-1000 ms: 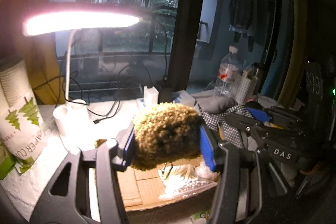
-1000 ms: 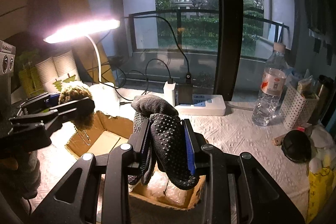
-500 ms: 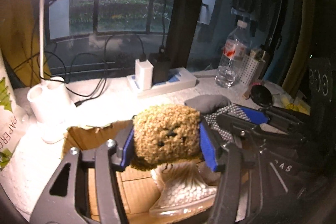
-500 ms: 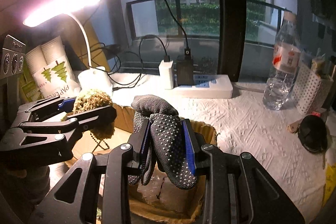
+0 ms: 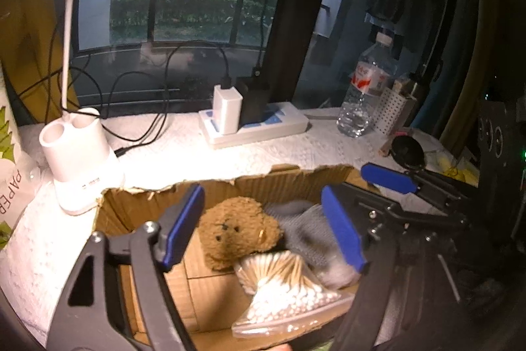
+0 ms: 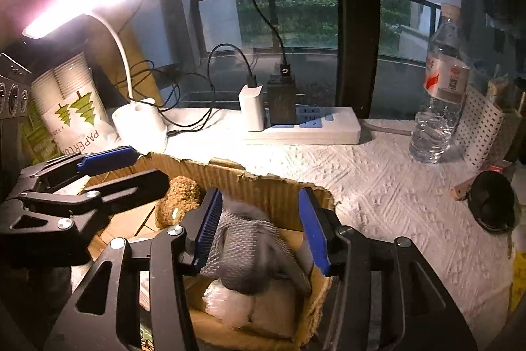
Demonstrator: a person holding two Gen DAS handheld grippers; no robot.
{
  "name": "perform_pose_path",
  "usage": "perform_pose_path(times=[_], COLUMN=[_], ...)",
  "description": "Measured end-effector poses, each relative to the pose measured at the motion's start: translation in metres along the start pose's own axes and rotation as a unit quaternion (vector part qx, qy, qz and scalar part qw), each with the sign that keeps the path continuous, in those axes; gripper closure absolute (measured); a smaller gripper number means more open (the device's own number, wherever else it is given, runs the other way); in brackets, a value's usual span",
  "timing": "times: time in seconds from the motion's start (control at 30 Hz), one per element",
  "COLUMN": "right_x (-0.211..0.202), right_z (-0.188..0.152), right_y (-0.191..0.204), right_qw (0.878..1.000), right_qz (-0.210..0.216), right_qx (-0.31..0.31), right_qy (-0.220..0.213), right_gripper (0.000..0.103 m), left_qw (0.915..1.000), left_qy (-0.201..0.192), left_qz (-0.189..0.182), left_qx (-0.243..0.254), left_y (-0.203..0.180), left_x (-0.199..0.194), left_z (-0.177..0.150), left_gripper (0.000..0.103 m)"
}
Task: Organize soft objects
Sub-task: 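Open the left tool releasing the teddy bear while the right tool drops the glove into the box, then withdraw both open tools from the box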
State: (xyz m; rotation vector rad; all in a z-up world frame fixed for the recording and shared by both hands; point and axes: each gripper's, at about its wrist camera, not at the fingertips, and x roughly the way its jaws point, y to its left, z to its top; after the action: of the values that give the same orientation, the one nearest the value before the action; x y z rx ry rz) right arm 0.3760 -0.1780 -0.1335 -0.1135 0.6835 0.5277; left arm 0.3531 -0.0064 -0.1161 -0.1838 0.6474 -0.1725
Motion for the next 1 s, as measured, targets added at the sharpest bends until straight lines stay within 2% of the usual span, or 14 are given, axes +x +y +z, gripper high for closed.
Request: perform_pose_path(times=[1.0], right_x=[-0.089], right_z=[-0.007], right_y=[0.032], right_qw=[0.999], right_qz=[-0.030], right_qx=[-0.012], right_qy=[-0.041], right_gripper=[0.051], left_qw=[0.9987], left_qy=[-0.050], left_qz=[0.001], left_qx=[0.008], left_y=[-0.013], left_x=[-0.089], left_z=[-0.014], left_gripper=[0.027])
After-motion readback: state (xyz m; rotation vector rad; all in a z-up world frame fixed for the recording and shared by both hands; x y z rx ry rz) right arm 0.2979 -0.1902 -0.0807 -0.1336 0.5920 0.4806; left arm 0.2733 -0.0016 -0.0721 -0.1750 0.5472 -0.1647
